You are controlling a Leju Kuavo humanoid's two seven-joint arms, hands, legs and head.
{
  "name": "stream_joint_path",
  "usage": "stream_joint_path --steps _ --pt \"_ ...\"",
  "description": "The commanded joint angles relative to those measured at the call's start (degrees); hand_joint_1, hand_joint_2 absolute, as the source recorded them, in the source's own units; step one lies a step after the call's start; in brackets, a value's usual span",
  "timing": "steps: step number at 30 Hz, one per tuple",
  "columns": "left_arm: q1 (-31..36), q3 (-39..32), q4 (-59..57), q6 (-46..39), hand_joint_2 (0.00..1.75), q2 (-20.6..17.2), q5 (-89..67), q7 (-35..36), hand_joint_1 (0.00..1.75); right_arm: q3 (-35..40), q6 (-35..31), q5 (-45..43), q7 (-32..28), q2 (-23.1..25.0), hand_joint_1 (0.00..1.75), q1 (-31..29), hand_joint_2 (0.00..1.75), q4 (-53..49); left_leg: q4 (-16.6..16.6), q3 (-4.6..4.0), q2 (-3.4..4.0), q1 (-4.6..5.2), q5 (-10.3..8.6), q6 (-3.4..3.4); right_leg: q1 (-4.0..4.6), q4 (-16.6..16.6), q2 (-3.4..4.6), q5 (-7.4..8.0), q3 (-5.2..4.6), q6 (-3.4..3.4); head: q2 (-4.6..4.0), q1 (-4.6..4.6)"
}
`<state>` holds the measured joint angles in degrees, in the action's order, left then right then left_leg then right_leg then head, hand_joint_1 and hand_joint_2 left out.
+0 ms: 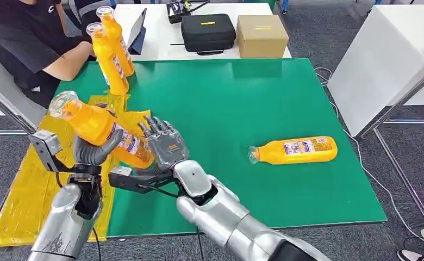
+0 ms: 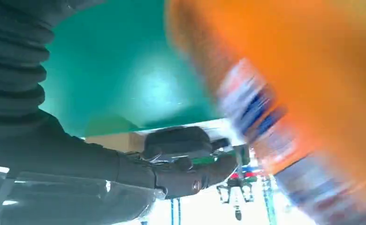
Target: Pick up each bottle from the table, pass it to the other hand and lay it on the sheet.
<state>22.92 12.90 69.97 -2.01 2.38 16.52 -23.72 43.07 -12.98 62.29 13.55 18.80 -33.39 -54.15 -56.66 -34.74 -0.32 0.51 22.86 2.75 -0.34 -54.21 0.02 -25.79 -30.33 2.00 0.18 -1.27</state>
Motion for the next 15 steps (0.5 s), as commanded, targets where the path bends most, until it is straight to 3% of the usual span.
stream_joint_path --steps 1,5,10,15 --pt "-1.26 -1.37 -0.07 -2.55 1.75 0.68 -4.79 -2.15 1.75 -11.27 1.17 1.76 -1.1 -5.74 0.0 5.23 0.0 -16.76 0.03 0.17 -0.13 -0.03 0.06 -0.12 0.03 0.09 -0.14 -0.08 0.25 -0.02 0.0 0.0" --pt "-0.52 -1.66 -0.13 -5.38 1.75 -0.09 -8.36 -3.12 1.75 -12.96 1.85 2.32 -1.37 -6.57 0.0 6.53 0.0 -19.51 -0.02 0.14 -0.17 -0.04 0.08 -0.15 0.05 0.04 -0.19 -0.11 0.23 -0.04 0.02 0.0" --pt "2.94 -1.2 -4.24 -19.67 1.75 -0.57 -23.62 -4.6 1.75 -15.0 2.57 3.62 -1.59 -7.13 0.0 9.28 0.0 -25.45 -0.05 0.23 -0.14 -0.08 0.14 -0.21 0.08 0.04 -0.18 -0.16 0.35 -0.07 0.0 0.0" --pt "6.03 -1.48 -10.15 -20.53 1.75 -0.4 -26.34 -4.19 1.75 -16.48 3.61 3.95 -1.55 -8.0 0.0 10.15 0.0 -28.6 -0.03 0.18 -0.29 -0.06 0.07 -0.17 0.05 0.03 -0.31 -0.14 0.29 -0.05 0.0 0.0"
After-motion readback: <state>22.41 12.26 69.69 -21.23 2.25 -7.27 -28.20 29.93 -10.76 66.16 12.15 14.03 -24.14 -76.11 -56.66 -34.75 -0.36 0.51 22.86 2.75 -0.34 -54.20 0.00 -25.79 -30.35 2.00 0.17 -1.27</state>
